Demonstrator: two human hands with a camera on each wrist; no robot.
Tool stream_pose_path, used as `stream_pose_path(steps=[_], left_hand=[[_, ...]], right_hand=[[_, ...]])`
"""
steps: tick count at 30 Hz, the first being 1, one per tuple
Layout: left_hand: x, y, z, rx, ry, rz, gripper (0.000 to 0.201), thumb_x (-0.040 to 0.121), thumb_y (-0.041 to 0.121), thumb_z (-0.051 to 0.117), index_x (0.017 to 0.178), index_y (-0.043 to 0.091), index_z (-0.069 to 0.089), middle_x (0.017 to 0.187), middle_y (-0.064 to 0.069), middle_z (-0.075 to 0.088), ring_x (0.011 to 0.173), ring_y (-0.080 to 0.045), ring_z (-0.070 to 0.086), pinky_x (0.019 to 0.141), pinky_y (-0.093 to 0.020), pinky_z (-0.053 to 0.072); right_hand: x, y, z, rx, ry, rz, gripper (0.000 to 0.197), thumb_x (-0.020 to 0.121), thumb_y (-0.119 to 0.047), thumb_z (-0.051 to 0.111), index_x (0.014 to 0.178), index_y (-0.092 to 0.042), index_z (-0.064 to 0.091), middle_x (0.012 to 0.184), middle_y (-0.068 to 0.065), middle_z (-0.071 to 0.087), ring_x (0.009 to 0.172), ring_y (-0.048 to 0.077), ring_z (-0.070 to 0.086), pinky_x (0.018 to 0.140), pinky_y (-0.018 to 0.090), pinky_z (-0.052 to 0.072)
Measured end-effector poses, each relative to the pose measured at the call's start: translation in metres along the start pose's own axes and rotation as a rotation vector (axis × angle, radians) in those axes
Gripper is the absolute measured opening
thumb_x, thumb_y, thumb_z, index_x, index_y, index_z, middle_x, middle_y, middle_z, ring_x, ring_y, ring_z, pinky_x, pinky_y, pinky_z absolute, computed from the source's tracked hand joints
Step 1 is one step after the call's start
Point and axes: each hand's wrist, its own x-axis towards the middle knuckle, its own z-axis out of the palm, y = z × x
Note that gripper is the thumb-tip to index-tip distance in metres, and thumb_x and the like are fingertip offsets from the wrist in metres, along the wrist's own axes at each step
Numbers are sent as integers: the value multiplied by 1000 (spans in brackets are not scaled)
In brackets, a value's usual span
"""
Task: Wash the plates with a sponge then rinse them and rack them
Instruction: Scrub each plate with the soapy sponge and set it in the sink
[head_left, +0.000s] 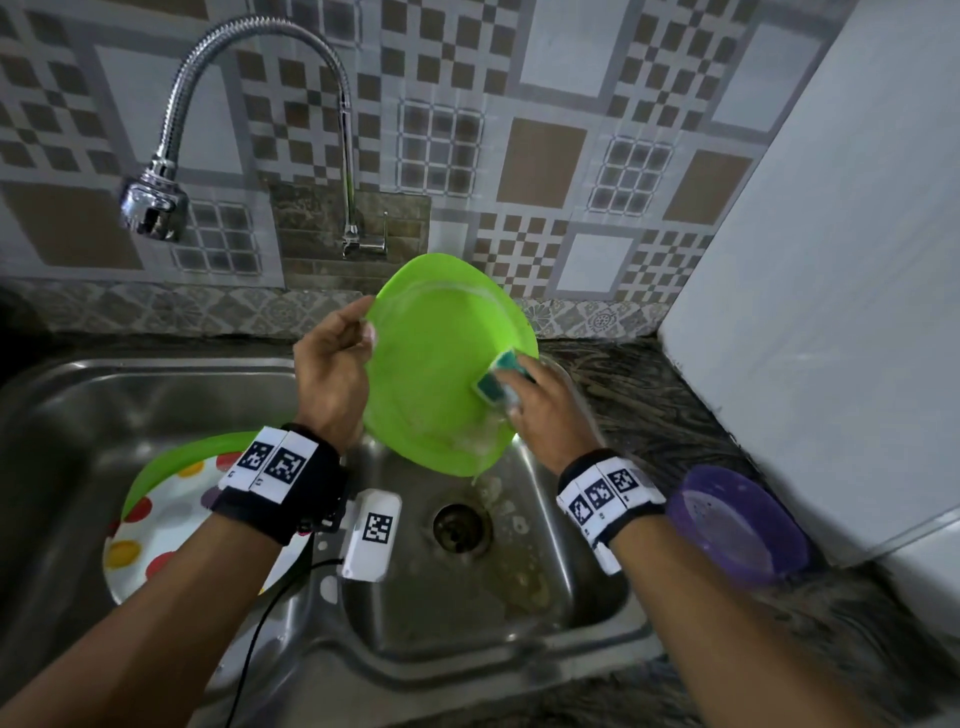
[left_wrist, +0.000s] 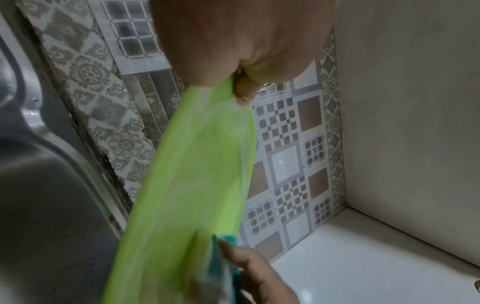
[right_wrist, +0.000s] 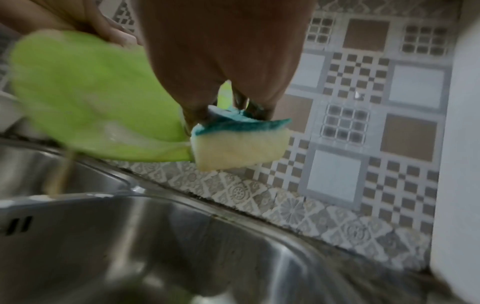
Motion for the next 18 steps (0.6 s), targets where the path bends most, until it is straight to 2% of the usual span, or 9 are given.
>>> stream_pose_path(steps=[2,4,6,7,9,12,15,17,18], left_hand=[[-1,-2,3,-9,58,9,33,86,-10,50,117,-5,59,89,-6,68,91,-24,57,103,-47,41],[-4,-5,5,-34,109,20,32,86,-2,52,117,-3,59,103,-16,68,100,-29,61,104,-53,41],[-5,-8,8,-72,141,26,34,84,5,53,118,-1,59,114,-24,64,109,-36,60,103,-57,42],[-6,-10,10,-87,155,26,34,85,6,53,118,0,59,112,-23,65,108,-36,61,103,-56,42],[-8,-14,16,-95,192,25,30,88,2,51,117,1,59,99,-13,68,95,-25,62,100,-47,46],[-10,-23,19,-87,219,6,33,92,-5,46,119,9,57,93,-3,64,84,-11,59,85,-29,49],[-11,-31,13,57,102,14,39,92,-5,45,114,21,62,111,-12,63,87,-15,60,79,-22,49],[-9,-28,7,391,-55,73,37,92,1,48,107,31,65,116,-17,60,80,-22,58,74,-21,48],[-8,-24,5,593,-150,105,31,91,8,52,104,33,65,114,-16,57,80,-22,56,79,-25,48]], right_hand=[[-12,-12,5,59,-5,37,42,79,1,64,120,-9,59,137,14,47,121,30,48,104,26,32],[-21,-27,11,168,-29,89,39,84,-1,61,122,-7,57,141,12,42,127,26,43,102,19,24],[-24,-45,18,295,-40,129,38,84,-3,60,122,-7,57,139,14,43,128,28,41,102,19,25],[-24,-53,23,337,-36,134,38,84,-3,61,122,-8,57,138,14,44,128,28,41,105,20,25],[-21,-66,34,390,-38,130,39,84,-5,63,121,-15,56,136,12,45,126,24,41,111,26,30],[-13,-73,39,391,-9,69,42,76,-9,74,113,-17,55,128,10,51,117,24,47,99,35,47],[-11,-69,28,329,-32,-33,43,71,-5,74,110,-10,57,118,13,56,105,30,52,88,36,49],[-13,-64,21,335,-30,-62,37,71,-1,70,104,-10,57,105,11,60,95,28,54,77,37,49],[-13,-61,18,376,-19,-52,31,72,-1,67,100,-10,57,98,10,62,88,26,56,72,39,50]])
